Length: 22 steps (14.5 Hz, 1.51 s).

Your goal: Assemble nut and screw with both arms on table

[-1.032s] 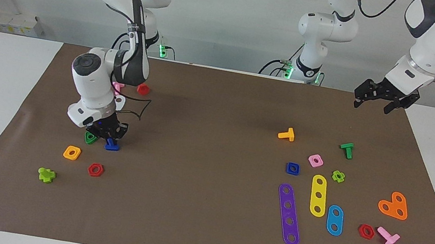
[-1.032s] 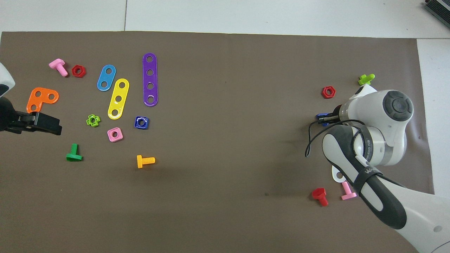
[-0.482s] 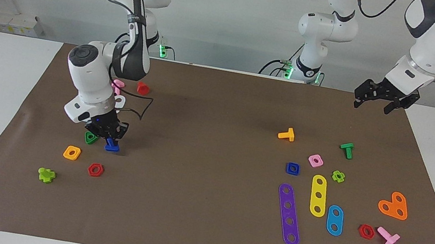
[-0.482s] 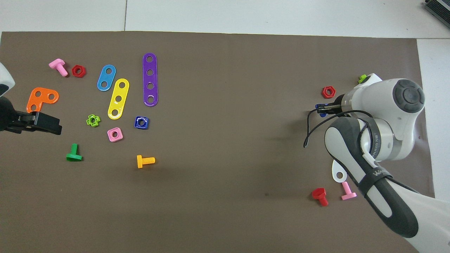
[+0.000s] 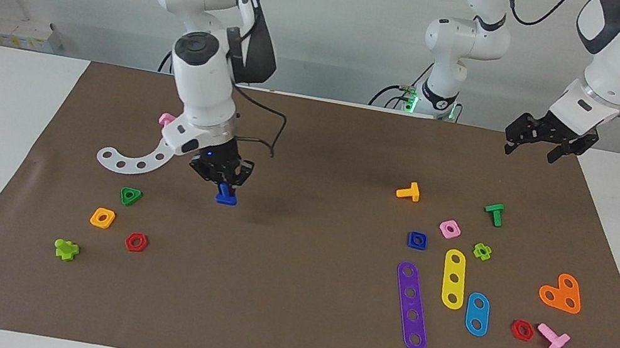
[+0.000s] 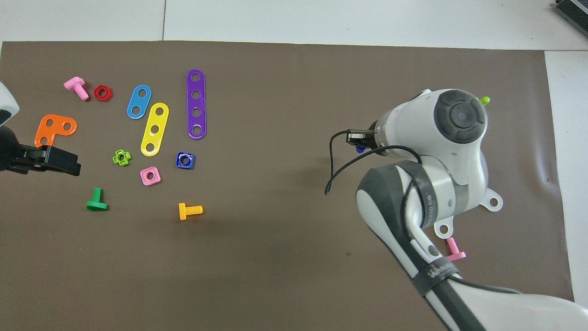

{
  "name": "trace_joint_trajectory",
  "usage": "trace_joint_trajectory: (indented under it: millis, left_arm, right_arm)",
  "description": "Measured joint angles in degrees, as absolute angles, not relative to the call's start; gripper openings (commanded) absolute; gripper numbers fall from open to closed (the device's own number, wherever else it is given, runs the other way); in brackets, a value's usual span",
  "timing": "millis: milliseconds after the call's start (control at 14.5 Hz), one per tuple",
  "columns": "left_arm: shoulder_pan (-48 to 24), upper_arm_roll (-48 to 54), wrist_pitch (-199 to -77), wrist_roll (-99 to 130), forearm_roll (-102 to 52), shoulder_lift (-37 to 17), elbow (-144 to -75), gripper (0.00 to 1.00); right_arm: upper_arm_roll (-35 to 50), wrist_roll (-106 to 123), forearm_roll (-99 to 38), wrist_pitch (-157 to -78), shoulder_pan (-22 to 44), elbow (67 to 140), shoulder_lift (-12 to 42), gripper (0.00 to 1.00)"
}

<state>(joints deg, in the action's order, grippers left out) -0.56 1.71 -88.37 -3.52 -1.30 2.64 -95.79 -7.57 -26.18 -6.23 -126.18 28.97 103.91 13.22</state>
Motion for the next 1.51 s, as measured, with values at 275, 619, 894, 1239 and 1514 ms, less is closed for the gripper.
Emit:
trace_joint_trajectory:
  millis: [275, 619, 894, 1239, 1514]
  left_arm:
    - [-0.55, 1.68, -88.41, -3.52, -1.30, 2.64, -95.79, 1.00]
    - [-0.49, 1.45, -88.96, -3.46, -1.30, 2.64, -95.82, 1.00]
    - [-0.49, 1.47, -89.23, -3.41, -1.30, 2.64, -95.97, 1.00]
    - [-1.12, 1.80, -90.39, -1.77, -1.39, 2.64, -96.44, 1.00]
    - [-5.39, 2.10, -94.25, 3.19, -1.43, 2.56, -98.45, 1.00]
  right_arm:
    - [-7.51, -40.89, -5.77, -126.27, 37.53, 97.80, 19.38, 0.00]
    - [-7.52, -52.75, -1.30, -129.63, 43.95, 94.19, 27.49, 0.00]
    - [-7.55, -54.25, -0.72, -130.62, 44.79, 93.39, 30.29, 0.00]
    - [-7.61, -54.25, -0.70, -131.90, 44.79, 93.74, 31.38, 1.00]
    - [-8.07, -54.31, -0.69, -131.92, 44.73, 93.12, 30.69, 1.00]
